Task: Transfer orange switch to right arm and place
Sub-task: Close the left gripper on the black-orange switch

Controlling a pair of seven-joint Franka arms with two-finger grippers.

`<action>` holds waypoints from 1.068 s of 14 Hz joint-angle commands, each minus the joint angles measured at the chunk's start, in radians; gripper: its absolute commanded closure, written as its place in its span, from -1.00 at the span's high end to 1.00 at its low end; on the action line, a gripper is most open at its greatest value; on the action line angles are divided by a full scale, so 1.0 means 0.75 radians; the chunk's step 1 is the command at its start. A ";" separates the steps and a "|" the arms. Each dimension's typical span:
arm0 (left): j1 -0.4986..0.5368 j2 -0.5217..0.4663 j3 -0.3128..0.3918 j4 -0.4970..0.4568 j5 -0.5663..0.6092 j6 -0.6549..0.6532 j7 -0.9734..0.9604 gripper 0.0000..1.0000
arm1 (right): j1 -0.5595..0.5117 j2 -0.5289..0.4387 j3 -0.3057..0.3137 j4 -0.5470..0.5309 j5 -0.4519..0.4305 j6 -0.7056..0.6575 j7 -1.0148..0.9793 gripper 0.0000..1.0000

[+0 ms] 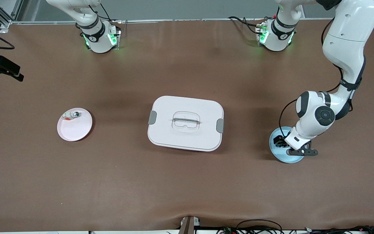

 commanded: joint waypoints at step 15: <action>-0.013 -0.184 -0.067 0.084 0.009 -0.282 -0.161 -1.00 | -0.027 -0.021 0.017 -0.019 -0.003 0.043 -0.016 1.00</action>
